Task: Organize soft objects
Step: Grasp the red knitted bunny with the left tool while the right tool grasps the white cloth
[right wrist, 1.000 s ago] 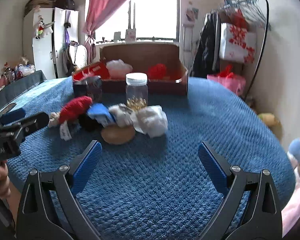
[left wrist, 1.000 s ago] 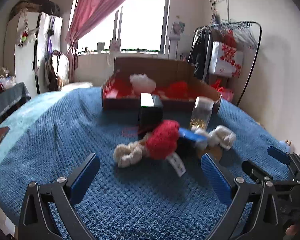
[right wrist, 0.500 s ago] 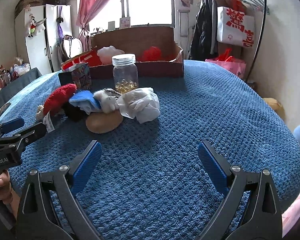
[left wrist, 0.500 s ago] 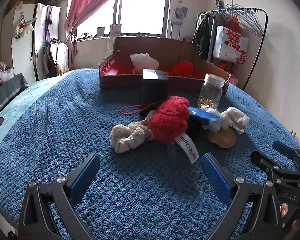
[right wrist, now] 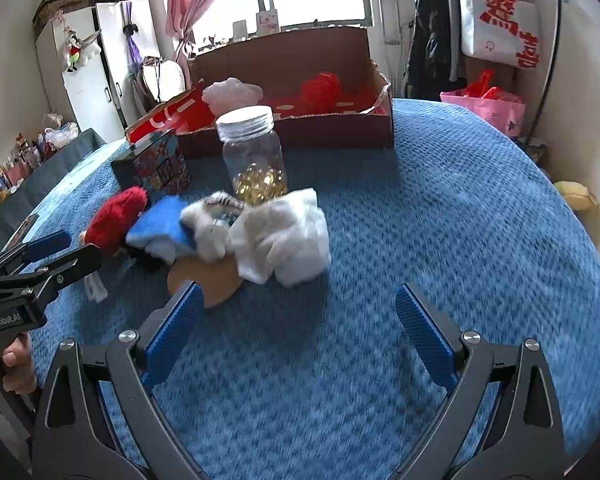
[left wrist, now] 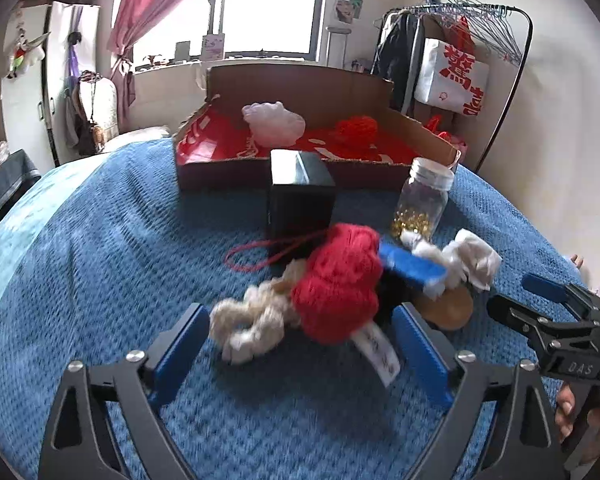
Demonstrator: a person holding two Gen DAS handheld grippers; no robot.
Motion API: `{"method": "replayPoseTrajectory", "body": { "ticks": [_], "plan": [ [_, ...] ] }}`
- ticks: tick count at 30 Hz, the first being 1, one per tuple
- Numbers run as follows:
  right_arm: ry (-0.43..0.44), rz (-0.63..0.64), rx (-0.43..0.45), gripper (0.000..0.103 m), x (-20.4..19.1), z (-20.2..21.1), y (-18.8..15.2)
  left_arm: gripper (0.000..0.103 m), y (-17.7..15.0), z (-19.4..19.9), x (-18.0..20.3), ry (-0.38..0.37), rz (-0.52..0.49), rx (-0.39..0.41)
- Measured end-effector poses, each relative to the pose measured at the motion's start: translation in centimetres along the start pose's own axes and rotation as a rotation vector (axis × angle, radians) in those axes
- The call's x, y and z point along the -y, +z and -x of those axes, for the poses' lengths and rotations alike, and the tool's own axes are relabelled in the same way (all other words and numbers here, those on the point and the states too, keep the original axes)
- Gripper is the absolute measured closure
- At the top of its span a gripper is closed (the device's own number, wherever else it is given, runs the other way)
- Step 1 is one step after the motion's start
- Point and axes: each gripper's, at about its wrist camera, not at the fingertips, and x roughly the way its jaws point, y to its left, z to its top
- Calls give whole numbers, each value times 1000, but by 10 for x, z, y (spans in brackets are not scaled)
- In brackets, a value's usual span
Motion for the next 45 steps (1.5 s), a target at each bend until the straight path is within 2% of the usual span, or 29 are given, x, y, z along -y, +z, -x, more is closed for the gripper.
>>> {"method": "replayPoseTrajectory", "body": {
  "ticks": [1, 4, 6, 8, 11, 15, 19, 25, 26, 29, 31, 35, 40, 43, 44, 45],
  "plan": [
    [5, -1, -12, 12, 2, -4, 7, 17, 3, -3, 1, -4, -5, -7],
    [28, -14, -47, 28, 6, -16, 20, 30, 12, -13, 4, -20, -32, -35],
    [49, -23, -81, 56, 10, -25, 25, 41, 15, -22, 7, -45, -50, -63],
    [92, -50, -122, 71, 17, -37, 30, 58, 16, -26, 10, -77, -60, -78],
    [135, -56, -115, 72, 21, -37, 33, 58, 16, -24, 14, -77, -76, -73],
    [86, 4, -78, 72, 12, -26, 31, 58, 15, -21, 17, -71, -94, -71],
    [64, 35, -85, 71, 6, -24, 29, 58, 14, -17, 18, -77, -95, -74],
    [77, 37, -105, 71, 7, -13, 20, 57, 7, -5, 16, -79, -108, -73],
    [76, 34, -112, 67, 9, -11, 17, 57, 6, -4, 16, -78, -113, -73],
    [41, 41, -110, 32, 13, -8, 11, 53, 2, -2, 18, -79, -123, -69],
    [8, 51, -83, 31, 14, -4, 8, 46, -1, -2, 19, -83, -127, -65],
    [-28, 74, -14, 31, 13, 8, 7, 41, -3, -4, 23, -86, -134, -60],
    [-77, 171, 25, 31, -2, 11, 9, 40, -3, -5, 25, -79, -137, -57],
    [-95, 238, 44, 36, -13, 9, 8, 40, -4, -5, 24, -77, -131, -55],
    [-104, 255, 48, 55, -16, 8, 7, 44, -5, -6, 23, -70, -133, -52],
    [-111, 272, 54, 78, -19, 7, 6, 48, -6, -6, 23, -66, -135, -51]
  ]
}}
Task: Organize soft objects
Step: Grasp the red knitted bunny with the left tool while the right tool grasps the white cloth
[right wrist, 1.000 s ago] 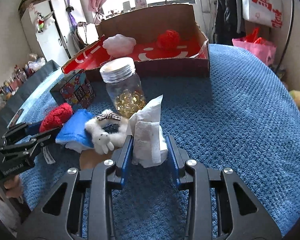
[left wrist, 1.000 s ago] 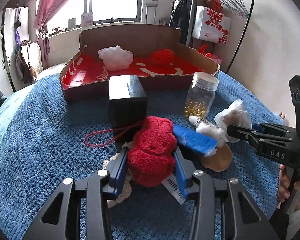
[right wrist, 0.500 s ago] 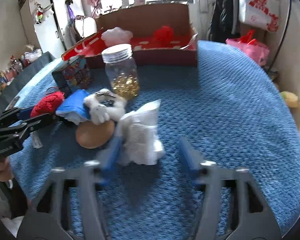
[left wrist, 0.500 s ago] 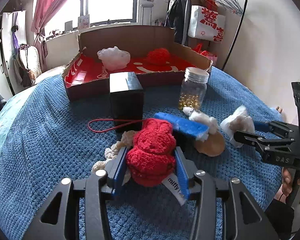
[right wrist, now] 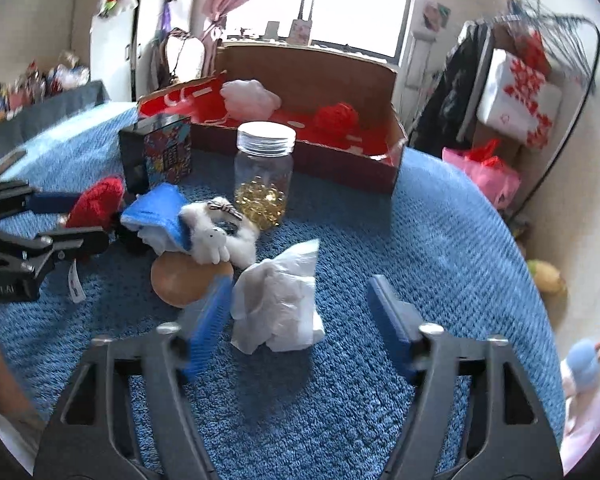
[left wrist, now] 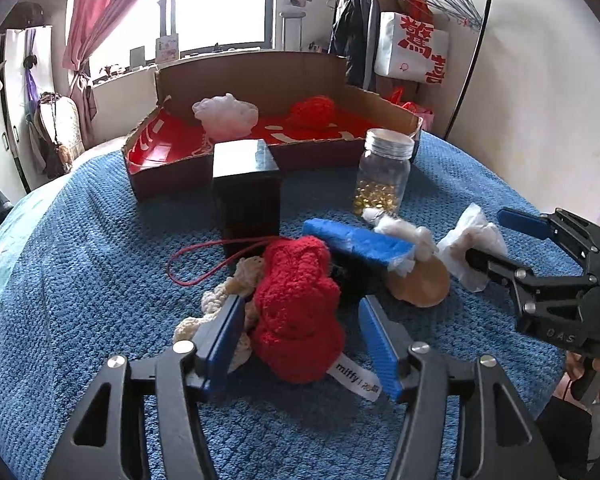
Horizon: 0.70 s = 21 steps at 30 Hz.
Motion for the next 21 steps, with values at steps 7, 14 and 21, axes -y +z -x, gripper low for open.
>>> {"method": "replayPoseTrajectory", "body": {
  "ticks": [7, 14, 21],
  "plan": [
    [18, 15, 29, 89, -4, 4, -2, 62, 0, 5, -3, -3, 11, 13],
    [89, -57, 57, 89, 6, 17, 3, 62, 5, 10, -10, -16, 30, 16],
    [127, -61, 57, 89, 1, 18, 6, 62, 9, 17, -9, -37, 28, 22]
  ]
}}
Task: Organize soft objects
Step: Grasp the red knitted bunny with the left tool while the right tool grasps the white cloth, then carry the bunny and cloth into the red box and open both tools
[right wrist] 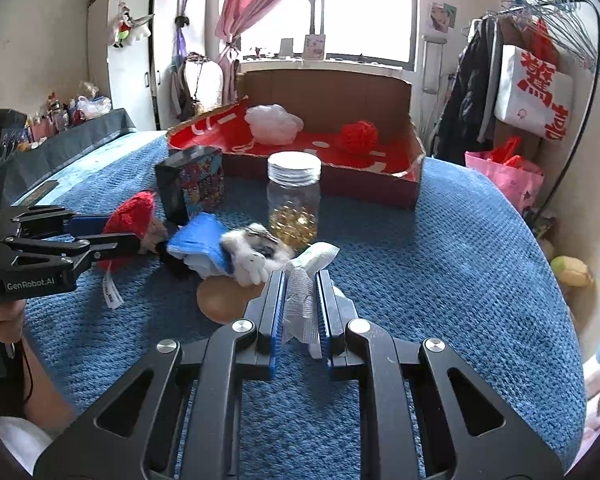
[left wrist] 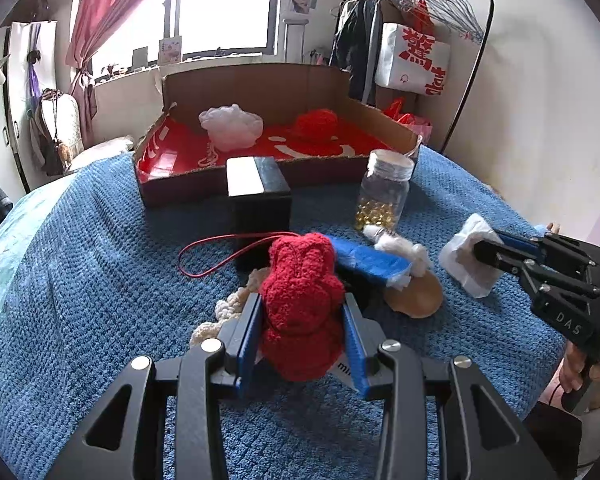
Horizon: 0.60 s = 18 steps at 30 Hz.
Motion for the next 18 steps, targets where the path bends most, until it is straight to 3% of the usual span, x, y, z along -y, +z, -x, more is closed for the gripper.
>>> {"method": "replayPoseTrajectory", "body": {
  "ticks": [5, 11, 18],
  "plan": [
    [50, 31, 10, 88, -10, 0, 10, 62, 12, 1, 2, -75, -17, -20],
    [100, 126, 4, 89, -19, -6, 34, 62, 45, -15, 3, -154, -66, -102],
    [92, 273, -13, 89, -36, -18, 56, 62, 82, -33, 2, -198, -110, -192]
  ]
}}
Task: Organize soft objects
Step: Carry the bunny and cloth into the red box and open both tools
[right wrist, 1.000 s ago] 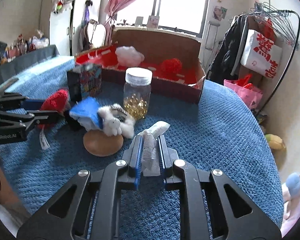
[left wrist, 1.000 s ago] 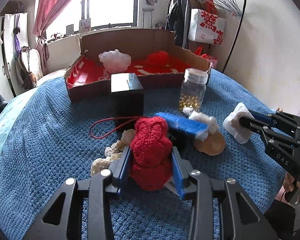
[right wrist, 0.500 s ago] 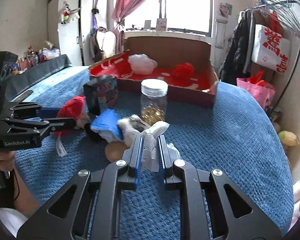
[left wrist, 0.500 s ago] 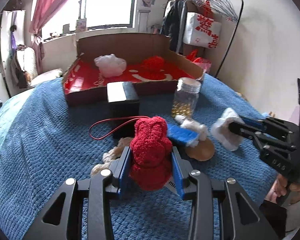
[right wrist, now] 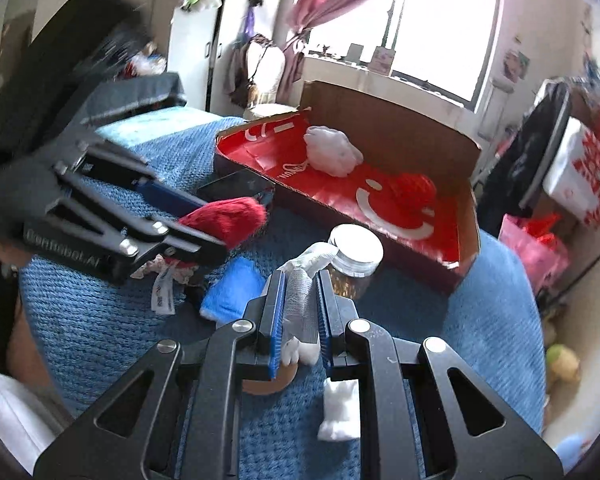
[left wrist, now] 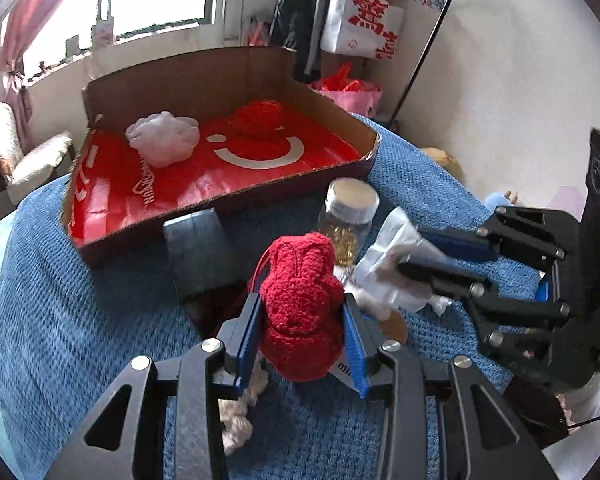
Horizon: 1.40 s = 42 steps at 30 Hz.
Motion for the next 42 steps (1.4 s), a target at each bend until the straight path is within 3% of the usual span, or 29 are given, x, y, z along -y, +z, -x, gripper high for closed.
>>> {"method": "replayPoseTrajectory", "body": {
  "ticks": [7, 11, 24, 34, 42],
  "plan": [
    [-2, 78, -29, 89, -3, -14, 15, 62, 35, -14, -13, 17, -27, -85],
    [-4, 103, -42, 89, -2, -23, 22, 62, 52, -23, -20, -10, -33, -137],
    [44, 120, -66, 89, 1, -40, 37, 62, 93, -50, -41, -49, 0, -222],
    [86, 132, -100, 89, 4, -67, 51, 62, 119, -74, -68, -70, 65, -257],
    [155, 43, -133, 89, 26, -89, 70, 62, 136, -87, -97, -52, 119, -250]
  ]
}}
